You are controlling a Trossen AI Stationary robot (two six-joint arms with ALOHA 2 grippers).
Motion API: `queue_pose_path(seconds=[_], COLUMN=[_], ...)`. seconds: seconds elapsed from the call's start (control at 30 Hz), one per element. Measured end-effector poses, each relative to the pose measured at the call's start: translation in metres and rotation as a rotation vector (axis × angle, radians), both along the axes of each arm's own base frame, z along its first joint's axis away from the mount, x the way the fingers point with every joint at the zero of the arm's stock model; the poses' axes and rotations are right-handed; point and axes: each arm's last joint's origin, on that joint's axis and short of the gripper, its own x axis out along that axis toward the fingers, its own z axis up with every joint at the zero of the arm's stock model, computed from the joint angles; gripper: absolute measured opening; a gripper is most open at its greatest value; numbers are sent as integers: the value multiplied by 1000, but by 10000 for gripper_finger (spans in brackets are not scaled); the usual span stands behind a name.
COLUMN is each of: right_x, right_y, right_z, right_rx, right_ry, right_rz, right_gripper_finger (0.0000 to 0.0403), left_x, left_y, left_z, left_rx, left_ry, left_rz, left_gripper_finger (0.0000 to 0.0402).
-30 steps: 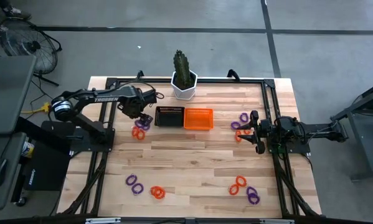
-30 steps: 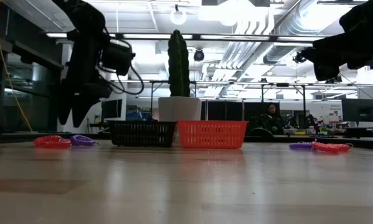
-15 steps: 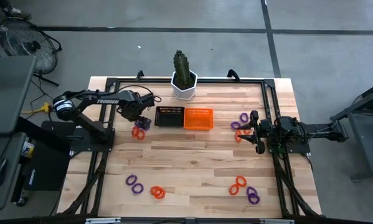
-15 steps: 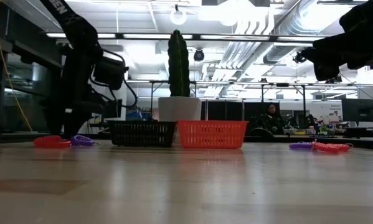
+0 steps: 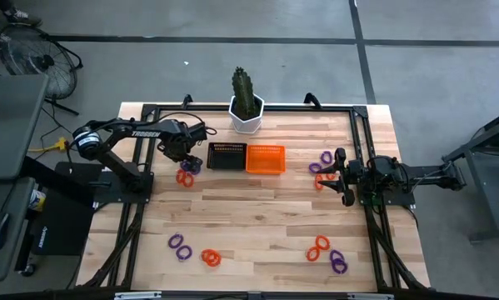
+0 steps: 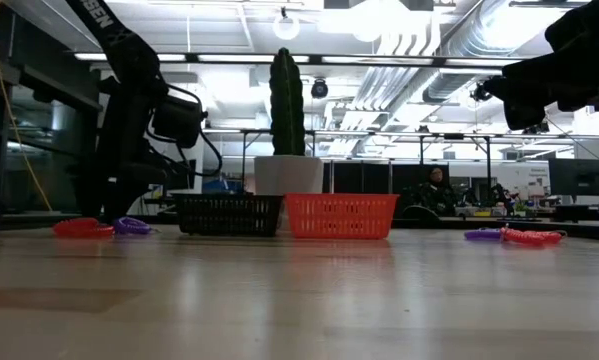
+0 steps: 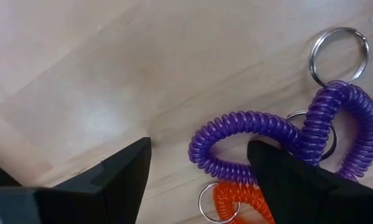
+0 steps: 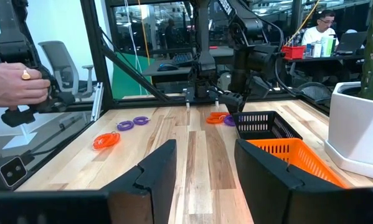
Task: Sort spring keychains
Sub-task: Put the purple spring keychain in the black bin
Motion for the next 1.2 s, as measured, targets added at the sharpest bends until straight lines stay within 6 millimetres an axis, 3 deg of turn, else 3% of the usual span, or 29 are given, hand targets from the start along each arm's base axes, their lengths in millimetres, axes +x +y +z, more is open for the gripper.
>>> queue_pose_path(seconds=[0.47, 1.2], right_x=[0, 0], right_y=[0, 0], right_z=[0, 0], right_rx=[0, 0], right_ry=[0, 0], right_rz=[0, 0], right_gripper_finger=[156, 158], left_x=[2, 2], left_y=[-1, -1], left_z=[-1, -1], left_rx=[-26, -19], left_ry=[-28, -24], left_rz=[-2, -5], left_gripper_finger=[134, 32])
